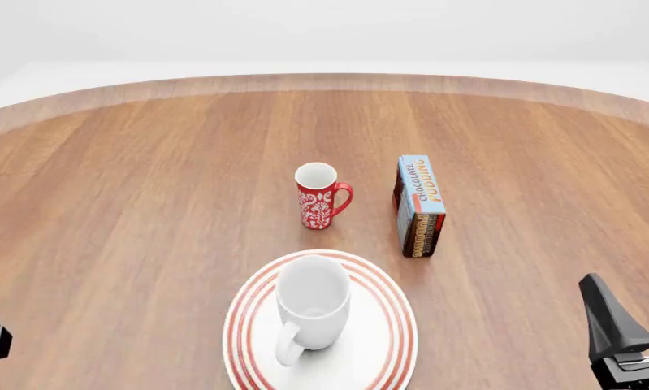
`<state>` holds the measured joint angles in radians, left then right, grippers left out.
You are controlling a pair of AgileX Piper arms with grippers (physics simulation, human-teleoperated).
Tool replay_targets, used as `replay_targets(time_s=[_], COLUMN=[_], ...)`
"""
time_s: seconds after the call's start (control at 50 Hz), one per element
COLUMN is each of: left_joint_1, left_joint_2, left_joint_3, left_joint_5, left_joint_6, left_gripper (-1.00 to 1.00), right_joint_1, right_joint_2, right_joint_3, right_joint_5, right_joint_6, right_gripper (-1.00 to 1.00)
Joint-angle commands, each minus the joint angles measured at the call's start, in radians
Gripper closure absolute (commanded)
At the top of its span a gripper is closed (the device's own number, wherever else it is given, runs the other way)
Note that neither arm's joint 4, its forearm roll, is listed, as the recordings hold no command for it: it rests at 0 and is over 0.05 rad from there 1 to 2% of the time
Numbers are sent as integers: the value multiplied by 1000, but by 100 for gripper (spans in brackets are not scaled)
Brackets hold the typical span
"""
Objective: Pick up the white mug and put it on the plate, and put the chocolate pudding to the right of the plate.
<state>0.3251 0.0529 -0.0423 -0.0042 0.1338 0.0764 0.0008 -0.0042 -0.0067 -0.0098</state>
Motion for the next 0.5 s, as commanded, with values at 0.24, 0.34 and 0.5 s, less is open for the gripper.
replay_targets(time_s=[0.24, 0.34, 0.5], left_joint_1=[66, 62, 57], left_joint_2=[-52, -52, -52], left_joint_3=[39, 39, 39], left_joint_5=[-34, -36, -38], left_joint_6=[-24, -29, -36], left_gripper=[-100, -100, -100], right_joint_1=[-10, -15, -26], right_joint_2=[0, 0, 0], right_joint_3=[-3, -4, -12], right_joint_5=[-2, -4, 0], right_joint_6=[1, -1, -10], right_gripper=[-100, -100, -100])
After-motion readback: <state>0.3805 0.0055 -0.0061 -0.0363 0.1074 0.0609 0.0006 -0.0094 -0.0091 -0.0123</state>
